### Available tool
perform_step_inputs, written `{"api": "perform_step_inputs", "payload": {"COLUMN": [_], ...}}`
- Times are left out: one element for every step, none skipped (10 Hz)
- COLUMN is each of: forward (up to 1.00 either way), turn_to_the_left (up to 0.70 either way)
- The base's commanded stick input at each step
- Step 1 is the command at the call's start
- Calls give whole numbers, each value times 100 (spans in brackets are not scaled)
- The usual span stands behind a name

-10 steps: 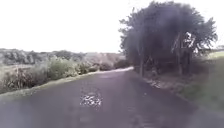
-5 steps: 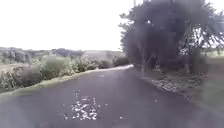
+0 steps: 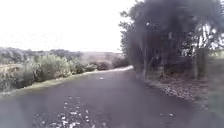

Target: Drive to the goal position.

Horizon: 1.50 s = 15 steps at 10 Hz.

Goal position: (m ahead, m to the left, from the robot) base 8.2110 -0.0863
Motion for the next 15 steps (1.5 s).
{"api": "perform_step_inputs", "payload": {"forward": [100, 100, 100, 100, 100, 100, 100, 100, 100, 100, 100, 100, 100, 100, 100], "turn_to_the_left": [0, 0, 0, 0, 0, 0, 0, 0, 0, 0, 0, 0, 0, 0, 0]}}
